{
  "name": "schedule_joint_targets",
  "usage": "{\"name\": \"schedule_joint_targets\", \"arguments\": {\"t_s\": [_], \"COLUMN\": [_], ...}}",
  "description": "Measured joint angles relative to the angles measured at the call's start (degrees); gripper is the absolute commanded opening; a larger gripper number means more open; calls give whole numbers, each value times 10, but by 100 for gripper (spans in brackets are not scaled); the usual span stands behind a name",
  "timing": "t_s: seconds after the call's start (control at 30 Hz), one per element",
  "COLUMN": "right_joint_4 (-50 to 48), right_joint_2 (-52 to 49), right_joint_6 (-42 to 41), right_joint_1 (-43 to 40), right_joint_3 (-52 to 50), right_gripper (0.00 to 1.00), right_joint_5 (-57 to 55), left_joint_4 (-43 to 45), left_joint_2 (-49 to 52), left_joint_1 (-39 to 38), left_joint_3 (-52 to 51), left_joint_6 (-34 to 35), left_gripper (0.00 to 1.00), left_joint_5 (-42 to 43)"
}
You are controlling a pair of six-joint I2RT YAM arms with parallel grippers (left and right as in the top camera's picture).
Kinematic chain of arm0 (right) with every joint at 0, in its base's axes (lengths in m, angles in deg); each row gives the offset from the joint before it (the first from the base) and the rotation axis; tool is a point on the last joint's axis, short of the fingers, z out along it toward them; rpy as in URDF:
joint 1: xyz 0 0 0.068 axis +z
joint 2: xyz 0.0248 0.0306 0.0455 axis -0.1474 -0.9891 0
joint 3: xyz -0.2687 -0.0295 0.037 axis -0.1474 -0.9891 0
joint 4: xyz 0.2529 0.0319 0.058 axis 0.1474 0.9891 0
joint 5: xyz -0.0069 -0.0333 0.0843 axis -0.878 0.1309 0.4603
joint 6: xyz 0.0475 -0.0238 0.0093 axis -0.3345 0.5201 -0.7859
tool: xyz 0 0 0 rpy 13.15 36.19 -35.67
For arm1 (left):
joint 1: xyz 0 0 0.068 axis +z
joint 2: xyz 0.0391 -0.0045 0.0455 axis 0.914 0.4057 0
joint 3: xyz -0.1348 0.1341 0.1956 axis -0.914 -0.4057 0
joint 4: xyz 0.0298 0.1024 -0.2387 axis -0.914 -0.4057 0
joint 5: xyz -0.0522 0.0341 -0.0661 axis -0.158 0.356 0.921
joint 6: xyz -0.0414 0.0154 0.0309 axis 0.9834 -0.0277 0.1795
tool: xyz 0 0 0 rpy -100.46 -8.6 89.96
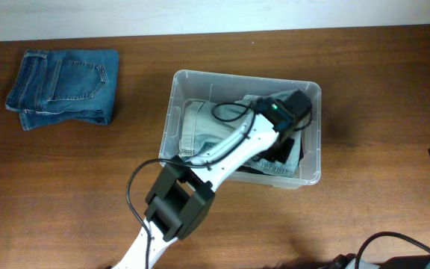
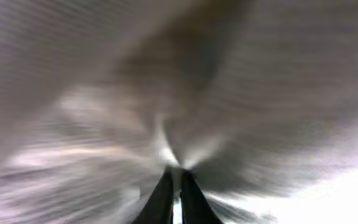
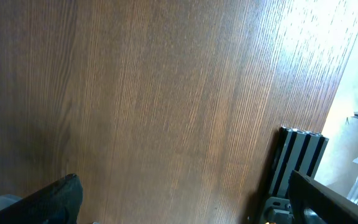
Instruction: Pack container
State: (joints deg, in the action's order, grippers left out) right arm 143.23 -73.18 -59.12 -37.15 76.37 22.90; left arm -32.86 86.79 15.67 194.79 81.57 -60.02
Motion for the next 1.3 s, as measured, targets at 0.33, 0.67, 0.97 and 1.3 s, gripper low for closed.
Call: {"name": "schedule_joint_targets", "arguments": {"t_s": [0.33,0.67,0.97,1.3], "right_joint_4": [0,0,0,0], "right_joint_2": [0,0,0,0], "right_joint_6": [0,0,0,0], "right_joint_1": [0,0,0,0], "right_joint_3": [0,0,0,0], "right_gripper": [99,98,98,98], "right_joint_5": [0,0,0,0], "left_joint_4": [-52,-20,40,45], "left_joint_2": [1,-1,75,137], "left_joint_1": [-3,37,36,31], "left_joint_3": [85,243,218,217], "left_joint_6": [-2,-5,-5,-5], "left_gripper": [7,7,7,7], "left_joint_5": [-33,-73,-66,-60]}}
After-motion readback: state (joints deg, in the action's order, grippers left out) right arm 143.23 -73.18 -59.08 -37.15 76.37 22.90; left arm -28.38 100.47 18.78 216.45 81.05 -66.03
